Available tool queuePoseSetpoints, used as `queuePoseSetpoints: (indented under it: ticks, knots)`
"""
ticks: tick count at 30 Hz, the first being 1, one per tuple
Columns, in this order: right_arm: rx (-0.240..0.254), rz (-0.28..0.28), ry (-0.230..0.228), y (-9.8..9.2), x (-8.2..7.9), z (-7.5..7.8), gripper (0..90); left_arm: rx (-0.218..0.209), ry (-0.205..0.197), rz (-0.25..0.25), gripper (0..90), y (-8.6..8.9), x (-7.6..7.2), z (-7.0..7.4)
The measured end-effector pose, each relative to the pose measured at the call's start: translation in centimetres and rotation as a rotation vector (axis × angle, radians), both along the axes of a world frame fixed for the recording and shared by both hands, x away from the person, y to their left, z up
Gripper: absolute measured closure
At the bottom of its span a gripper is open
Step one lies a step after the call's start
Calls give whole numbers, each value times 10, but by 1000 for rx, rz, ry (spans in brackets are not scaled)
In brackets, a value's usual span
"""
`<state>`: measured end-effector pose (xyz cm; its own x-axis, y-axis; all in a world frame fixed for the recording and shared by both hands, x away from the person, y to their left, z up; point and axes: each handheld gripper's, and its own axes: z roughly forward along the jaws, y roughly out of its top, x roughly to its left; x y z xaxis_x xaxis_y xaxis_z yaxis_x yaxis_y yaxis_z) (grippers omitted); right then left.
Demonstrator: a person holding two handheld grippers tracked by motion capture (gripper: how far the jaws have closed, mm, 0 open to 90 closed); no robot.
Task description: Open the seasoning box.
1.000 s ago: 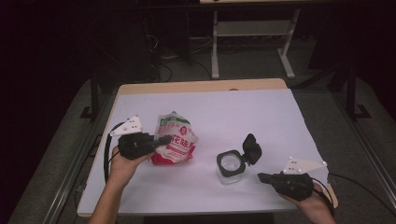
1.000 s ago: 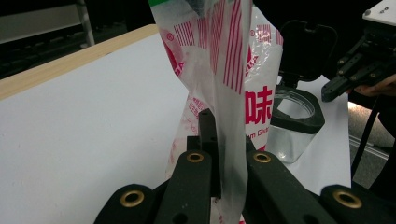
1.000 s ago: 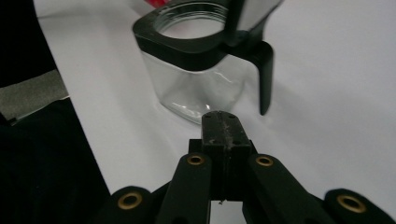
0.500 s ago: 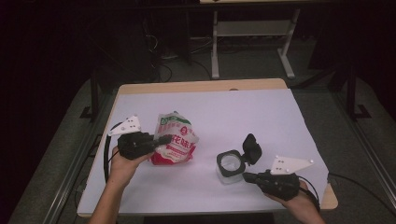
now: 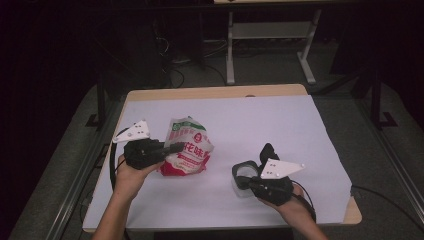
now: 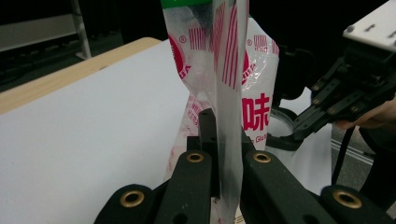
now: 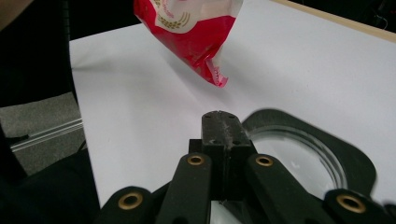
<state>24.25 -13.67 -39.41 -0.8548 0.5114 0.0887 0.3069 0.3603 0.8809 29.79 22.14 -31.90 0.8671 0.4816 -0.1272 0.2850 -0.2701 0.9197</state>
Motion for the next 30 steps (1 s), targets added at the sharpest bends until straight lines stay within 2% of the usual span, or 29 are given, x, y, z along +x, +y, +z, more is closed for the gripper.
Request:
queuePoseSetpoints:
  ticks: [13,19,24,30]
  knots:
    - [-2,-51,-35,39,14,8,900,12,-46,-35,900,-8,-11,35]
    - [-7,-68,-45,51,18,9,900,18,-58,-61,900,-14,-18,42]
    - [-12,-86,-59,61,21,7,900,9,-50,-76,900,-19,-20,43]
    - [-32,-101,-97,72,16,3,900,10,-48,-97,900,-24,-21,45]
